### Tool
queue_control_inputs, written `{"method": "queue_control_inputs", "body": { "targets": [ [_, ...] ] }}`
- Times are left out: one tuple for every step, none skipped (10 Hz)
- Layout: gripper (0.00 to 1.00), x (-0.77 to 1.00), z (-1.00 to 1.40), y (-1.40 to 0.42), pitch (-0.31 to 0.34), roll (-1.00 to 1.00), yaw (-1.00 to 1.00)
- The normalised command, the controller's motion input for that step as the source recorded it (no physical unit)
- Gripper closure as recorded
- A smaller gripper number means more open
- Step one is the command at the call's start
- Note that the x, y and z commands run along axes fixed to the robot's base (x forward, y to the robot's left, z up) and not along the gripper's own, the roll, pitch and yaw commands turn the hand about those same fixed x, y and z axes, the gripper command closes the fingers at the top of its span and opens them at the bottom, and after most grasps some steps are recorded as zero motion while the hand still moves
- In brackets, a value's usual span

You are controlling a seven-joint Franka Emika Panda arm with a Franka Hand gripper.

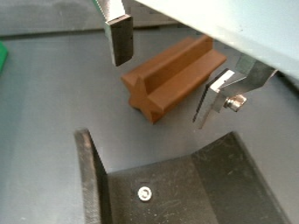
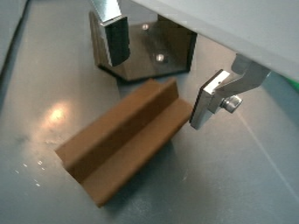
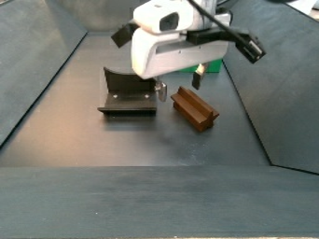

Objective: Pick up the star object. Move up. Place the star object on the fixture. Regrasp the star object. Move to above the board. Insert the star object.
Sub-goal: Pick up the star object.

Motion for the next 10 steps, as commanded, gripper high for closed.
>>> {"method": "queue_control_inputs", "body": {
  "targets": [
    [0.00, -0.03, -0.15, 0.06, -0.011, 0.00, 0.05],
    [0.00, -0.03, -0.21, 0.09, -0.001, 0.01, 0.04],
    [0.00, 0.00, -0.47, 0.13, -0.019, 0.05, 0.12],
    [0.00, 0.00, -0.44, 0.11, -0.043, 0.08, 0.17],
    [0.00, 0.00, 0.00, 0.02, 0.000, 0.00, 0.07],
    [0.00, 0.00, 0.00, 0.00, 0.000, 0.00, 0.00],
    [1.00, 0.00, 0.00, 0.00, 0.000, 0.00, 0.00],
    [1.00, 0.00, 0.00, 0.00, 0.000, 0.00, 0.00],
    [1.00, 0.00, 0.00, 0.00, 0.000, 0.00, 0.00],
    [1.00, 0.00, 0.00, 0.00, 0.000, 0.00, 0.00]
  ]
}}
